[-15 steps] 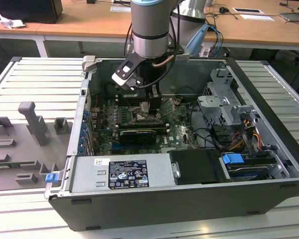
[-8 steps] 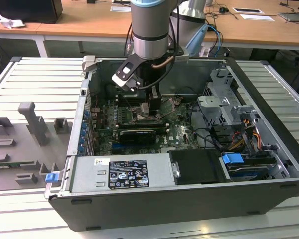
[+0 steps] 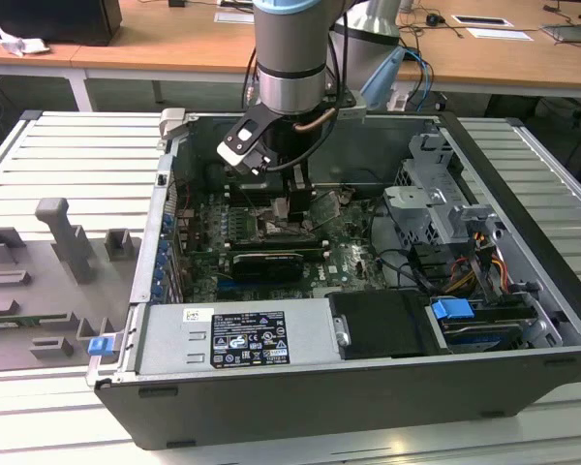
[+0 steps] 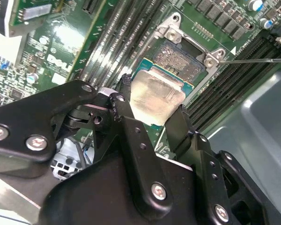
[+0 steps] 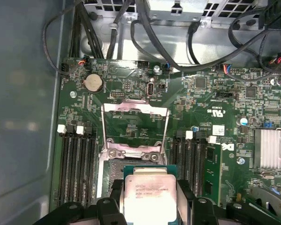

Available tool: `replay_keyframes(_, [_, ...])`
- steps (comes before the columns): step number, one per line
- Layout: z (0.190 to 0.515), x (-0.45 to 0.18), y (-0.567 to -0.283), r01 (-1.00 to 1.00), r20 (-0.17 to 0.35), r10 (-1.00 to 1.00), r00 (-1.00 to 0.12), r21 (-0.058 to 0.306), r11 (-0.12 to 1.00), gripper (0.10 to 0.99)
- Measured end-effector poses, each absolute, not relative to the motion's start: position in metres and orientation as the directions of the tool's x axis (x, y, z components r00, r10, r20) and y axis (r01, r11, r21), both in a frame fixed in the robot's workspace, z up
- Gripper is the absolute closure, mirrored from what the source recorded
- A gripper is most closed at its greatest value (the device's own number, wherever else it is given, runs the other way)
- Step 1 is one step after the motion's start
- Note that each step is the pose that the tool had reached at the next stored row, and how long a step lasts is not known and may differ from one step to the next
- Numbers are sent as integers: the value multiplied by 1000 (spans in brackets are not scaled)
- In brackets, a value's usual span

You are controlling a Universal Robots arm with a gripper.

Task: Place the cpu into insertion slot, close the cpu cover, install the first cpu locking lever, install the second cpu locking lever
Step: 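Place the cpu into insertion slot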

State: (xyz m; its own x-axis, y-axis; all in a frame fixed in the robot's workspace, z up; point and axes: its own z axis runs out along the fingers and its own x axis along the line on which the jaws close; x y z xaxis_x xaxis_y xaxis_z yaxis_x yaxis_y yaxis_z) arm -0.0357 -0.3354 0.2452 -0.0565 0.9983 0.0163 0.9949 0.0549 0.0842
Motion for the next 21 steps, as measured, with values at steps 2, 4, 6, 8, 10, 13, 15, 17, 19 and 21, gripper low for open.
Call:
replay_keyframes(2, [244,-36,-333,995,16,998,-54,84,52,549])
replay_keyframes(4, [242,-36,-333,995,16,999,-50,84,48,549])
replay_keyframes(6, [241,-36,-333,995,16,999,-46,84,45,549])
replay_keyframes(8, [239,-36,-333,996,16,999,-44,84,43,549])
replay_keyframes(10, [237,-36,-332,996,15,999,-42,83,41,549])
replay_keyframes(13, [233,-36,-329,996,16,999,-32,82,30,549])
replay_keyframes(15, [229,-39,-327,996,15,999,-28,82,27,549])
replay_keyframes(17, [224,-44,-326,996,15,999,-28,82,26,549])
replay_keyframes(19, [219,-45,-323,996,16,1000,-24,81,23,549])
replay_keyframes(21, [214,-45,-322,997,15,1000,-4,81,3,549])
